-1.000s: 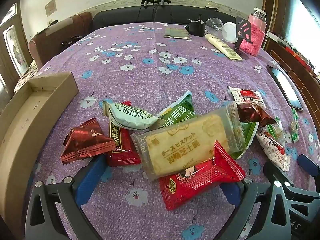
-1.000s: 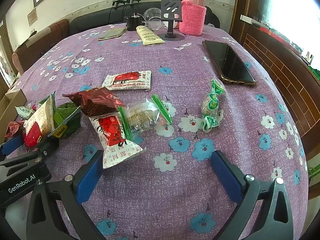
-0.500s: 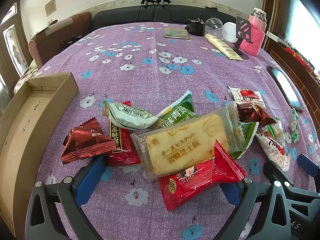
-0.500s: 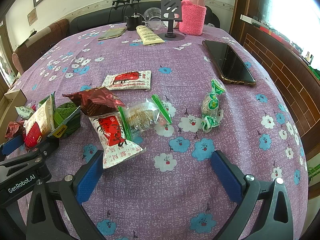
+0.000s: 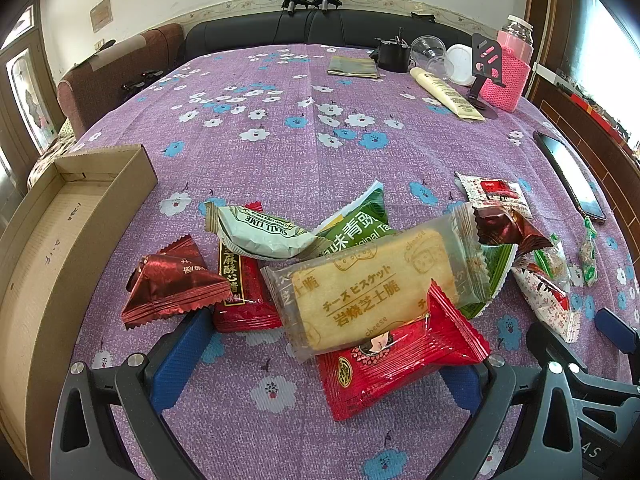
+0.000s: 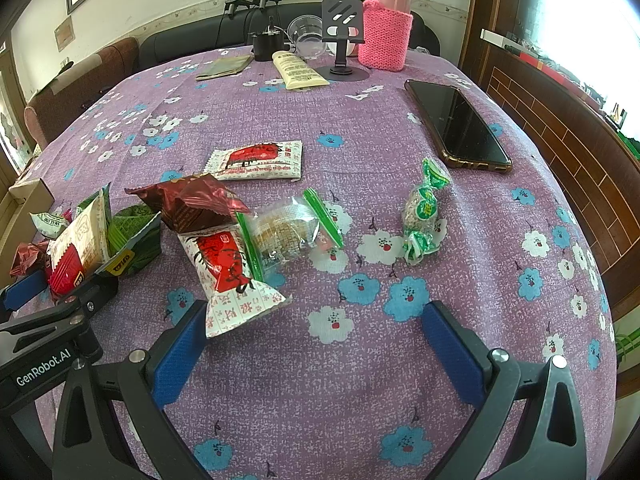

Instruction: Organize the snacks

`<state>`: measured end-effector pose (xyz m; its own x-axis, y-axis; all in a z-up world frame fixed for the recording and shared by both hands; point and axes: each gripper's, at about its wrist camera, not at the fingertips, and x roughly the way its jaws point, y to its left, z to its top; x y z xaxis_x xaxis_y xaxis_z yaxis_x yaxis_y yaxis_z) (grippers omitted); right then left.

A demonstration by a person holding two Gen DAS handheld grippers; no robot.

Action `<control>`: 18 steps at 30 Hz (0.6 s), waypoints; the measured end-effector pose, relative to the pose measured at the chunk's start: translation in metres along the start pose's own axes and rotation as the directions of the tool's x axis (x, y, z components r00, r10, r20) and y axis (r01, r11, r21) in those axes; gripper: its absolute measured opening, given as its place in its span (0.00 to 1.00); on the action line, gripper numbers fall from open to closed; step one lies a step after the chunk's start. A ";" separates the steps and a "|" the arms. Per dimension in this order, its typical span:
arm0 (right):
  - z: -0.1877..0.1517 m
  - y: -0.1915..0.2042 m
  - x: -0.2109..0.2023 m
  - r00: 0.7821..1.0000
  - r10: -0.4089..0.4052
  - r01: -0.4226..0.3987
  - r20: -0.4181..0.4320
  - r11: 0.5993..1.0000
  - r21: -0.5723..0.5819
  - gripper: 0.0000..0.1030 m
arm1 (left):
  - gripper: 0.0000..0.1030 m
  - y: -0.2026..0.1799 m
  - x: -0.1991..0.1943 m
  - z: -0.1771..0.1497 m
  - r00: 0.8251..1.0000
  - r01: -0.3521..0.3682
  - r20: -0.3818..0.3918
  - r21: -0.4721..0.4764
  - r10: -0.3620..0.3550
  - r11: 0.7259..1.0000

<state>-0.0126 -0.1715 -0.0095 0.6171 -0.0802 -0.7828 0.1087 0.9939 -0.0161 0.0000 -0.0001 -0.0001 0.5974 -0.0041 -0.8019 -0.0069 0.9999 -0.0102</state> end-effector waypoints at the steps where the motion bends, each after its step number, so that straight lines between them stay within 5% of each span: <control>1: 0.000 0.000 0.000 1.000 0.000 0.000 0.000 1.000 0.000 1.00 | 1.00 0.000 0.000 0.000 1.000 0.000 0.000 0.000 0.000 1.000; 18: 0.000 0.000 0.000 1.000 0.000 0.000 0.000 1.000 0.000 1.00 | 1.00 0.000 0.000 0.000 1.000 0.000 0.000 0.000 0.000 1.000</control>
<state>-0.0126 -0.1715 -0.0095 0.6167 -0.0801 -0.7831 0.1087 0.9939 -0.0160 0.0000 -0.0001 -0.0001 0.5972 -0.0042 -0.8021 -0.0069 0.9999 -0.0104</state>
